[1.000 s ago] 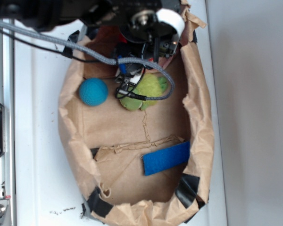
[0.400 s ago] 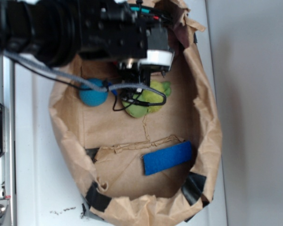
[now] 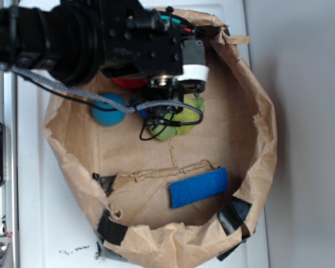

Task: Grab the red paper.

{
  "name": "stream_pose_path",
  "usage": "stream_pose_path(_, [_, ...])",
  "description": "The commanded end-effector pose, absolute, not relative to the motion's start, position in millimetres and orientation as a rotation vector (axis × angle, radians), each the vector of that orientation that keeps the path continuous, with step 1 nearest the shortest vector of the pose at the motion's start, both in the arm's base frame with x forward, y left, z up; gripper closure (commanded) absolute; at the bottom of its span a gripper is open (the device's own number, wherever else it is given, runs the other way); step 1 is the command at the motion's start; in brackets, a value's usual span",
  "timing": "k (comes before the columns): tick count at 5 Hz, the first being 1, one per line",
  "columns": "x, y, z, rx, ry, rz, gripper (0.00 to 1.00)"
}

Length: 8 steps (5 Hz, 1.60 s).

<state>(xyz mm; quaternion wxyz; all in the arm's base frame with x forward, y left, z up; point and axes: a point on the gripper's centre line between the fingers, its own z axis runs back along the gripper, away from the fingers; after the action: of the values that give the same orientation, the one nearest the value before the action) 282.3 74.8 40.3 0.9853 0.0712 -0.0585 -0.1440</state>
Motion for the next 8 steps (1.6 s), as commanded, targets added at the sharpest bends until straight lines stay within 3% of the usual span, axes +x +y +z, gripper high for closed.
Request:
stream_pose_path(1, [274.8, 79.7, 131.9, 0.008, -0.206, -0.332, 1.0])
stream_pose_path(2, [273.3, 86.1, 150.0, -0.054, -0.198, -0.343, 1.0])
stream_pose_path(3, [274.1, 94.1, 142.4, -0.029, -0.166, -0.352, 0.02])
stream_pose_path(5, [265.3, 94.8, 97.2, 0.012, -0.056, -0.418, 0.0])
stream_pose_path(6, [256.8, 94.8, 85.3, 0.023, -0.038, -0.45, 0.0])
stream_pose_path(7, [245.1, 97.9, 81.9, 0.033, -0.024, -0.495, 0.0])
stream_pose_path(8, [236.4, 92.7, 96.0, -0.009, -0.059, -0.504, 0.0])
